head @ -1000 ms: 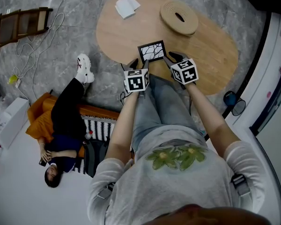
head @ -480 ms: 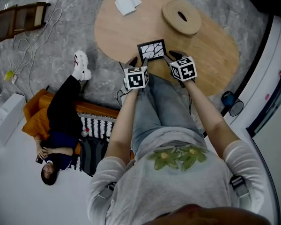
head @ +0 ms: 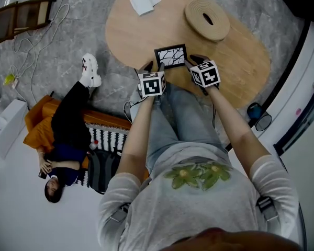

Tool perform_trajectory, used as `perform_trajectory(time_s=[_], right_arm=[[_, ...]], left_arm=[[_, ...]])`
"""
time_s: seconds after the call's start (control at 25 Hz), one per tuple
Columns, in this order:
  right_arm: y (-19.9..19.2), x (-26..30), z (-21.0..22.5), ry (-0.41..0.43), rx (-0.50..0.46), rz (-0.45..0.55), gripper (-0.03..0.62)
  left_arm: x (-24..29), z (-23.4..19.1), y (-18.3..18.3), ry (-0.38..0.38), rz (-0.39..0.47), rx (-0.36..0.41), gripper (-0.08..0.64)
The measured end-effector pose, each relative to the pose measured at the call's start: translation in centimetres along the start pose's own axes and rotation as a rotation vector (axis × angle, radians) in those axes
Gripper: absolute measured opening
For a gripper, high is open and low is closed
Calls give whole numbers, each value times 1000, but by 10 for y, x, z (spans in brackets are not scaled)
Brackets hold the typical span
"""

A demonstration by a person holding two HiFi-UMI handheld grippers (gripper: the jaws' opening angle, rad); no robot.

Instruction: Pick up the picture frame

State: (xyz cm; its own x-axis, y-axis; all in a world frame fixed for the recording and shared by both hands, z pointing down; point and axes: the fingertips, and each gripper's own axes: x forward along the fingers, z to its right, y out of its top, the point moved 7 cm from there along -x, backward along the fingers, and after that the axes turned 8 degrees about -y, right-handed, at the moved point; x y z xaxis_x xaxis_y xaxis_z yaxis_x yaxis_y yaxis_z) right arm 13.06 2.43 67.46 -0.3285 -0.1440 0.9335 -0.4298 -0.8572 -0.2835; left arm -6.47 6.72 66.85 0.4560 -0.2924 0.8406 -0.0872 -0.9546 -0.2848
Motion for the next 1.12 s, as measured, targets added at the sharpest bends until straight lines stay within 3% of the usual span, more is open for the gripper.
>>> perform_trajectory(time_s=[0.36,1.12], right_arm=[[-13,31,3,-3,-37,-75,132],[-19,57,9,-35,-19,-94,135]], left_arm=[[21,-13,-13,17,-69,41,186],[54,-23,-22,21,-117,27,181]])
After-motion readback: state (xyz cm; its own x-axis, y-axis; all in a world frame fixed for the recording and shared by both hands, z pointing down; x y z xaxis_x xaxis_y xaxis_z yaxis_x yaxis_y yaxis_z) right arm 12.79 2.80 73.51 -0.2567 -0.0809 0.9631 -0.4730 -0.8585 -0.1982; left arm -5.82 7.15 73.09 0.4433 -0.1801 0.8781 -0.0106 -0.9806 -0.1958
